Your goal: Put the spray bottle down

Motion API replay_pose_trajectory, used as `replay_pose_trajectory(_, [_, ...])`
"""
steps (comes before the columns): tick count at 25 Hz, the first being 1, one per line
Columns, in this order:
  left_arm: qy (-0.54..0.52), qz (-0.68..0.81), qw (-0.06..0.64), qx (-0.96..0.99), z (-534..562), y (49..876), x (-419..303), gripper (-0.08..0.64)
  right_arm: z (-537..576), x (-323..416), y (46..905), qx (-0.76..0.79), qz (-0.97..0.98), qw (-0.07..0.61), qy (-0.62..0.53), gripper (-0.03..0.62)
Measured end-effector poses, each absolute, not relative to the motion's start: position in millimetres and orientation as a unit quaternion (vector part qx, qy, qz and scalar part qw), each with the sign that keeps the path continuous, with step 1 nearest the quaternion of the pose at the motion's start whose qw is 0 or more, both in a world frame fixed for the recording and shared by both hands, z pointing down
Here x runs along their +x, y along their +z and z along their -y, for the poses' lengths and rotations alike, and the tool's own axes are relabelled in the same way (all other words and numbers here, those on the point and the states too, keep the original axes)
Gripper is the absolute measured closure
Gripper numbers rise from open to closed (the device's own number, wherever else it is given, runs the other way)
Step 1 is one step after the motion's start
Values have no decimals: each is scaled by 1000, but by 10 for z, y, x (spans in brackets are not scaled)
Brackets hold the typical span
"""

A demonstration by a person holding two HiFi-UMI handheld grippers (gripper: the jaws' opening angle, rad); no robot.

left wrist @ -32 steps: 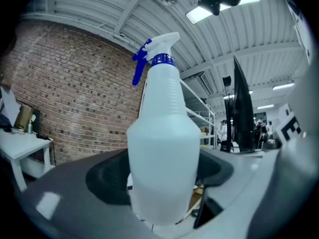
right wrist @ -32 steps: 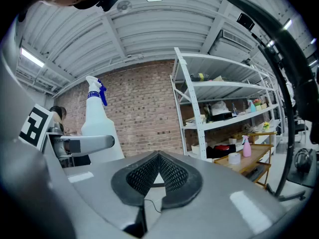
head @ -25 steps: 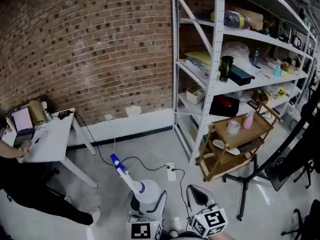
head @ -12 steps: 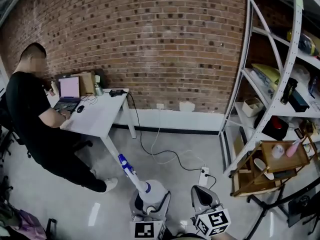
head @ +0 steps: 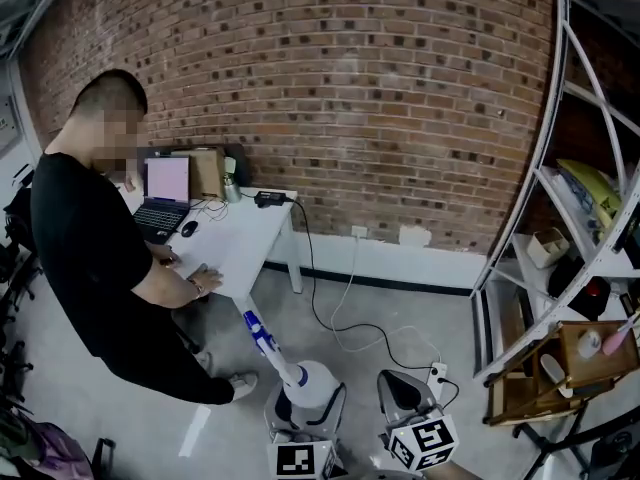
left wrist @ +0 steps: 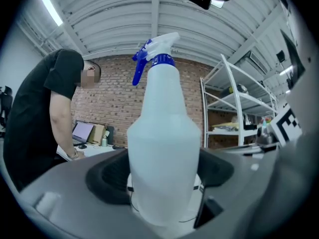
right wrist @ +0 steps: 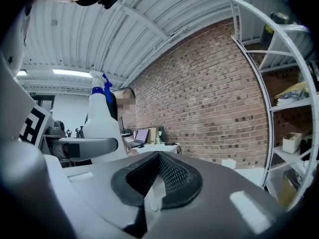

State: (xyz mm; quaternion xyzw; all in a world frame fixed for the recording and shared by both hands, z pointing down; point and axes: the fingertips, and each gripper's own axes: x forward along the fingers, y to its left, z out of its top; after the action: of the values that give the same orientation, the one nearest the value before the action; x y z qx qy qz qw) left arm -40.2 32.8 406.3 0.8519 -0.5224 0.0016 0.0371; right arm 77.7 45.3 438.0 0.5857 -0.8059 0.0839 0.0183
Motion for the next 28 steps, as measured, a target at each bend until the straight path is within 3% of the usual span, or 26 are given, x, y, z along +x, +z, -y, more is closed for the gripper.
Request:
replay_pose_trajectory(18, [20, 568, 40, 822, 1504, 4264, -1032, 172, 1288, 125, 4540, 554, 825, 25, 106, 592])
replay_pose_trajectory(28, [-9, 649, 70, 758, 3328, 4539, -1490, 172, 2772, -87, 4636, 482, 868, 52, 103, 593])
